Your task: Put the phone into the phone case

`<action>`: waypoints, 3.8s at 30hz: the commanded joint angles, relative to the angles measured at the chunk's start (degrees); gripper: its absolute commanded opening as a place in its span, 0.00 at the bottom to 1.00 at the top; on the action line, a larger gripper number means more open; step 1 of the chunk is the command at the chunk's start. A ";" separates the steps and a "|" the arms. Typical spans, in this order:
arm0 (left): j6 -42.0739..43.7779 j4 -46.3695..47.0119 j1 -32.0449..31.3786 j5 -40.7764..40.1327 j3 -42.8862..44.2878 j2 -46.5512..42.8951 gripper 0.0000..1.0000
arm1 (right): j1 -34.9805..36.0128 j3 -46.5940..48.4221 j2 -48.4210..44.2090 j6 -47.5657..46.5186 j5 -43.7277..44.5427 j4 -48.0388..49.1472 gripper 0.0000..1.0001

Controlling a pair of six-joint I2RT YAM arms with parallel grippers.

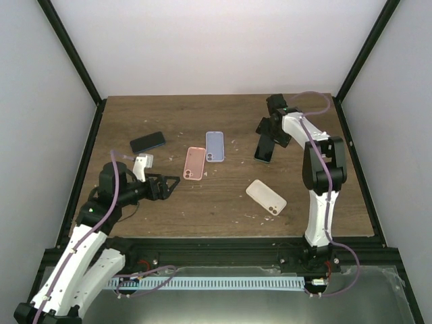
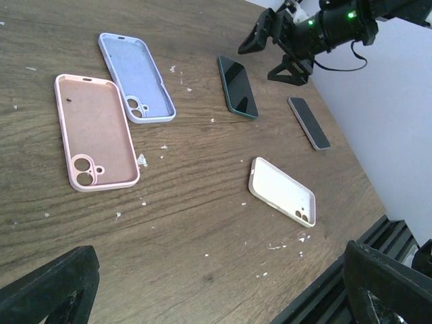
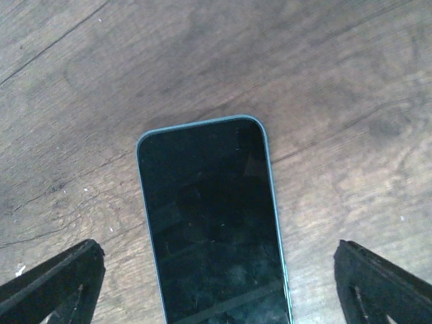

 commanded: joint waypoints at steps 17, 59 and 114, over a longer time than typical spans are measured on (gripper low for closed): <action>1.26 1.27 -0.22 -0.74 -0.52 -1.05 1.00 | 4.29 6.03 7.29 -4.38 6.08 -4.64 1.00; 1.31 0.08 -0.11 -4.99 -0.31 2.45 0.93 | 4.37 -18.04 -3.46 -12.24 9.11 3.06 0.67; -26.65 35.23 -41.56 -27.85 5.45 49.74 0.38 | 13.36 -52.33 -31.76 -5.85 0.63 12.77 0.63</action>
